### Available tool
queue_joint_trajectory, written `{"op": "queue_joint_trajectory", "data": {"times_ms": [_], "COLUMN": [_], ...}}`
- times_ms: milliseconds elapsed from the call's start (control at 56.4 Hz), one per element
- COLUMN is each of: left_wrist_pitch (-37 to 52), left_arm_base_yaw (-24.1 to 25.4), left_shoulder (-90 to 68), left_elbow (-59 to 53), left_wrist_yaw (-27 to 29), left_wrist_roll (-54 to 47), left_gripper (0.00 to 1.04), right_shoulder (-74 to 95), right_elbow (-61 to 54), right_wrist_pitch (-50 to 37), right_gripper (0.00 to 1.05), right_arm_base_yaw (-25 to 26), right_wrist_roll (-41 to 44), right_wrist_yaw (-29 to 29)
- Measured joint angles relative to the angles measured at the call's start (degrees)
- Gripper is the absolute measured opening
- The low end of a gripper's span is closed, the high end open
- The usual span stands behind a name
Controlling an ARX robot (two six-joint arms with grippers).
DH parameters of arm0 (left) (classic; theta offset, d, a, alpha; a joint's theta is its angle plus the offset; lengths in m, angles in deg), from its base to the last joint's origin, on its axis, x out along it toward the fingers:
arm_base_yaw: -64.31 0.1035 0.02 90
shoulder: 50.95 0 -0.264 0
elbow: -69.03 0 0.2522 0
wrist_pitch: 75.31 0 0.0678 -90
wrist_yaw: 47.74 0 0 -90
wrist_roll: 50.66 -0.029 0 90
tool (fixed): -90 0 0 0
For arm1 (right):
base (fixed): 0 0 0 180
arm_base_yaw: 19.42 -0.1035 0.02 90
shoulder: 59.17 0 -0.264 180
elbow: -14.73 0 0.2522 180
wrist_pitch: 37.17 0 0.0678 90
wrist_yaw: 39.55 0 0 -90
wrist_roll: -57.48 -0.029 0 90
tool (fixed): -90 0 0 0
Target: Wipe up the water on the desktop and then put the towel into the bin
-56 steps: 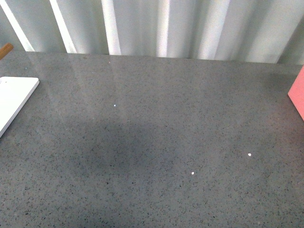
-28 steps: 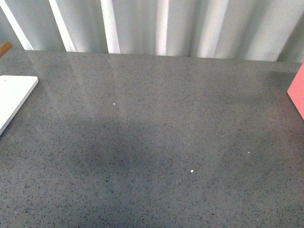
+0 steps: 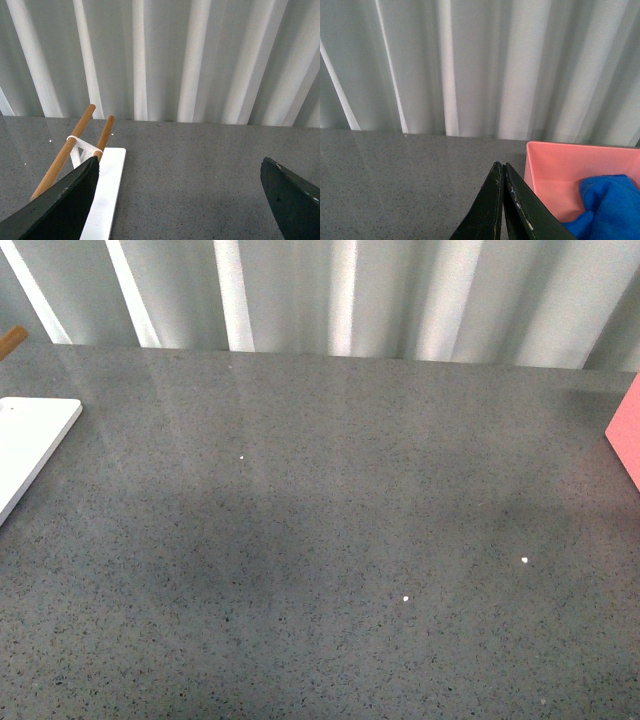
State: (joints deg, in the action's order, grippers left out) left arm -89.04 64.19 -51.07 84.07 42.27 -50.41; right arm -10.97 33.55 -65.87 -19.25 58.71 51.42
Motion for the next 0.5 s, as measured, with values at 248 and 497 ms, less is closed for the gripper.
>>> {"op": "queue_joint_trajectory", "data": {"times_ms": [248, 497], "left_wrist_pitch": [0.0, 0.0], "left_arm_base_yaw": [0.0, 0.0], "left_shoulder": [0.0, 0.0], "left_elbow": [0.0, 0.0], "left_wrist_yaw": [0.0, 0.0], "left_wrist_roll": [0.0, 0.0], "left_gripper": [0.98, 0.98], "right_shoulder": [-5.6, -15.2], "right_elbow": [-3.5, -3.7], "right_wrist_pitch": [1.6, 10.0], "right_gripper": [0.03, 0.03], "right_arm_base_yaw": [0.0, 0.0], "right_wrist_roll": [0.0, -0.1], "right_wrist_yaw": [-0.3, -0.4]}}
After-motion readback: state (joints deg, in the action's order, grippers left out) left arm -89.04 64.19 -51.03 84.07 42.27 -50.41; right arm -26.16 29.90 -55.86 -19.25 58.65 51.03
